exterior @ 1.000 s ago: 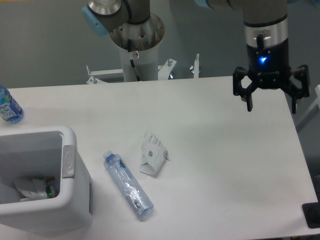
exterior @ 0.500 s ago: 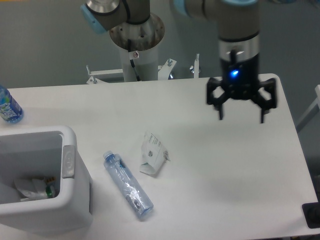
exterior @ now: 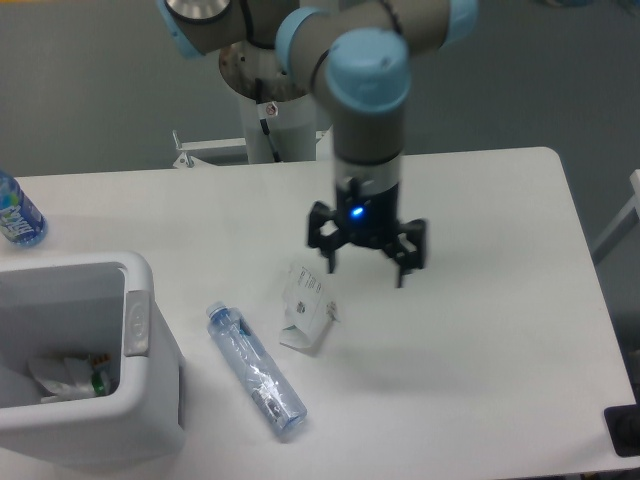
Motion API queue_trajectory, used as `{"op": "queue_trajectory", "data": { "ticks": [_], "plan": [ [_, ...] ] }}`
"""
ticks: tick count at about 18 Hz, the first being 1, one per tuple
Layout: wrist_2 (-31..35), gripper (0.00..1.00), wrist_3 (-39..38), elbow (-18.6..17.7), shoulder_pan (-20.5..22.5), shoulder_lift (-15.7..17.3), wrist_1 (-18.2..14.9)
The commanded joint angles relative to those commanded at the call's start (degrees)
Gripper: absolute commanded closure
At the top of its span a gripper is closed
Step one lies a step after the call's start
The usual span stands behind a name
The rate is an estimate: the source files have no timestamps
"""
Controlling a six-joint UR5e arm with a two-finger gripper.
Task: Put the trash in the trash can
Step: 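Move the open gripper toward the crumpled white paper, then lower the gripper onto the crumpled white paper and close on it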
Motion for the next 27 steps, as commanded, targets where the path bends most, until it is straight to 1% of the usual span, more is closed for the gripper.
{"op": "queue_trajectory", "data": {
  "ticks": [4, 6, 8, 11, 13, 15, 16, 18, 20, 21, 22, 24, 25, 27],
  "plan": [
    [0.1, 0.0, -0.7, -1.8, -3.2, -3.2, 0.5],
    [0.0, 0.0, -1.1, -2.4, -3.4, -4.4, 0.5],
    [0.4, 0.0, -1.2, -2.5, -4.8, -5.8, 0.8],
    [0.4, 0.0, -2.3, -2.6, -4.9, -6.5, 1.1],
    [3.0, 0.0, -2.4, -2.6, -5.0, -8.0, 1.3],
    [4.8, 0.0, -2.5, -2.5, -5.3, -8.6, 1.8],
    [4.9, 0.05, -2.5, -2.5, -5.3, -8.6, 2.1],
    [5.1, 0.27, -3.2, -2.6, -5.3, -8.6, 2.2],
    [5.5, 0.44, -4.8, -2.4, -5.3, -8.8, 2.3],
    [5.5, 0.56, -5.1, -2.3, -5.3, -8.8, 2.3],
    [5.5, 0.74, -5.4, -2.1, -5.2, -8.8, 2.2],
    [6.6, 0.98, -5.4, -2.0, -5.2, -9.1, 2.2],
    [7.2, 1.0, -5.4, -2.1, -4.9, -9.1, 2.2],
    [8.5, 1.0, -5.3, -2.3, -3.8, -8.7, 2.3]
  ]
}}
